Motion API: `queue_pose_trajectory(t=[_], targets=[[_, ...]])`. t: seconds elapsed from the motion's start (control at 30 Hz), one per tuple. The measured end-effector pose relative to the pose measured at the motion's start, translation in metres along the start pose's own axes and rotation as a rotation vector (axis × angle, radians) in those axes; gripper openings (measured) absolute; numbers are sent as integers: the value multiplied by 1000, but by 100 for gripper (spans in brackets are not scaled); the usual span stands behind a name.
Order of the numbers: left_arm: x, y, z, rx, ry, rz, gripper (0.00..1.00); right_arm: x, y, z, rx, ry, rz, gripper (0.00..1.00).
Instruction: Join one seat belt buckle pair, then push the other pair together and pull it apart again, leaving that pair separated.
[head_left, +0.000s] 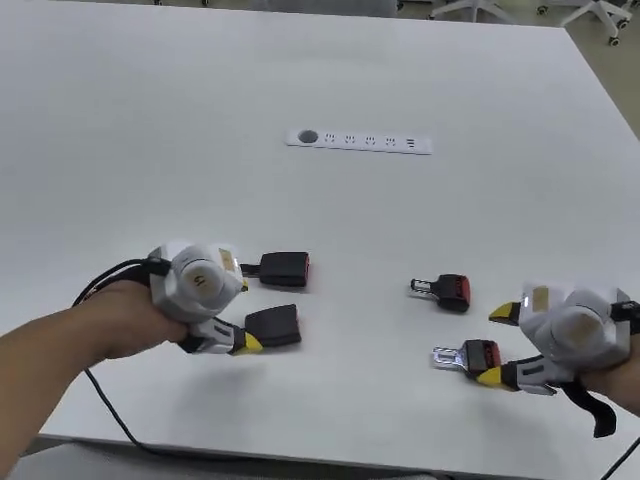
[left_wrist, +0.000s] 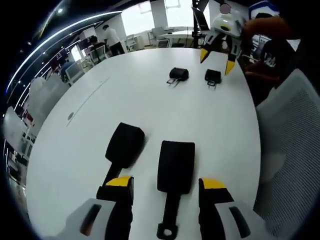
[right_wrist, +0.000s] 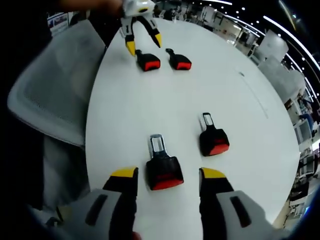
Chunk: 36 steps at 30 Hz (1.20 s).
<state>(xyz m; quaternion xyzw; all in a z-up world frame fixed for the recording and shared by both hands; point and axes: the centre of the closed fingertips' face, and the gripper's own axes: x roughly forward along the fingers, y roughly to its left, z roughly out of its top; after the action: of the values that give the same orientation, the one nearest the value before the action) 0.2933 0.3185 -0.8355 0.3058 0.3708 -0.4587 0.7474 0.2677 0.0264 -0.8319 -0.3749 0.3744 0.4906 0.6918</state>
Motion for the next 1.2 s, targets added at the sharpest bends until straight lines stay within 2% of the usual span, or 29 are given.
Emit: queue_pose_trajectory(t=[0.1, 0.2, 0.3, 0.47, 0.6, 0.67, 0.7, 0.77, 0.8, 0.83, 0.87, 1.0, 1.1, 1.2], targets=[[9, -4, 1, 35, 13, -16, 53, 6, 3, -8, -46, 20, 31, 49], [17, -10, -1, 42, 34, -42, 52, 12, 10, -21, -38, 73, 87, 46], [20, -13, -5, 89, 62, -54, 49, 13, 12, -27, -52, 93, 104, 44], [21, -13, -6, 110, 72, -69, 43, 16, 8, -23, -40, 84, 120, 44], [21, -19, -5, 138, 72, -107, 38, 21, 6, -17, -30, 68, 130, 44], [21, -21, -4, 175, 72, -107, 36, 23, 6, -16, -28, 70, 139, 44], [21, -23, -3, 229, 69, -112, 36, 24, 7, -16, -27, 74, 147, 42], [21, -26, -2, 272, 71, -132, 34, 27, 10, -18, -23, 87, 180, 38], [21, -27, -2, 310, 75, -134, 34, 27, 10, -18, -52, 91, 179, 38], [21, -26, -2, 277, 78, -131, 34, 26, 10, -18, -51, 89, 184, 38], [21, -26, -3, 271, 86, -135, 34, 26, 9, -18, -44, 89, 188, 38], [22, -26, -3, 284, 99, -151, 33, 27, 8, -18, -35, 92, 190, 36], [23, -26, -3, 271, 114, -154, 33, 27, 8, -17, -51, 108, 193, 36], [23, -26, -3, 264, 111, -155, 33, 27, 8, -18, -61, 109, 194, 36]])
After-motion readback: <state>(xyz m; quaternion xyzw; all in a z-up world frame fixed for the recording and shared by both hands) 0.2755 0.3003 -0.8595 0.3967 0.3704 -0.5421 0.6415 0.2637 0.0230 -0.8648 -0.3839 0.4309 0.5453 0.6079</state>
